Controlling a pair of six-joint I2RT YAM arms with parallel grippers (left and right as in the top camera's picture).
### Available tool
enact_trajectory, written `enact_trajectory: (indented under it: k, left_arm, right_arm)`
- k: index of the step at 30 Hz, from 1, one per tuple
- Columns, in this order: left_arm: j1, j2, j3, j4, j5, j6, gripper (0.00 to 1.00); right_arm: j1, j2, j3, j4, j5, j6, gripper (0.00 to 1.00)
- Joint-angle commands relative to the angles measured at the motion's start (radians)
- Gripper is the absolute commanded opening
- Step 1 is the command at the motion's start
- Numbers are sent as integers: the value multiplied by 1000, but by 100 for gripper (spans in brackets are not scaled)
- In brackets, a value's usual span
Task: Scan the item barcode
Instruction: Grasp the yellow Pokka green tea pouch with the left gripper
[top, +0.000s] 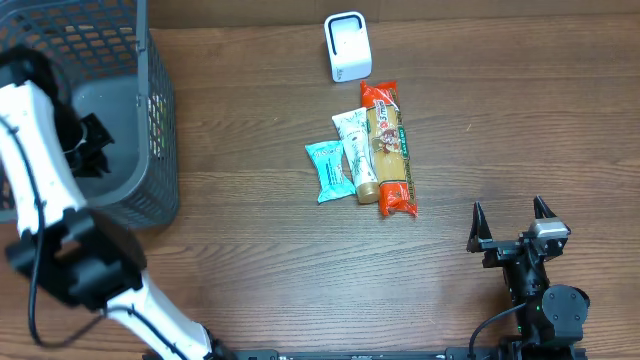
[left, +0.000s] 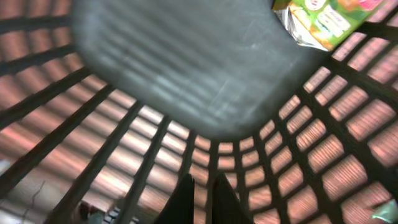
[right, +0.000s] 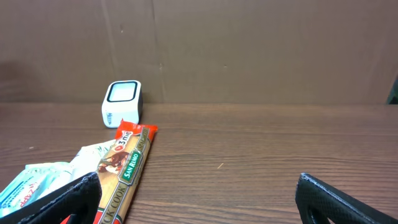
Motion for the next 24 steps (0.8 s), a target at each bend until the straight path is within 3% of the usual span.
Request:
enact_trajectory:
  k: [1, 13, 24]
  left_arm:
    - [13, -148, -87, -5, -10, -39, 4]
    - [13, -263, -317, -5, -97, -180, 4]
    - [12, -548, -490, 53, -90, -240, 4]
  right_arm:
    - [4, -8, -10, 4, -5, -12, 100]
    - [4, -8, -10, 4, -5, -12, 100]
    - [4, -8, -10, 4, -5, -12, 100]
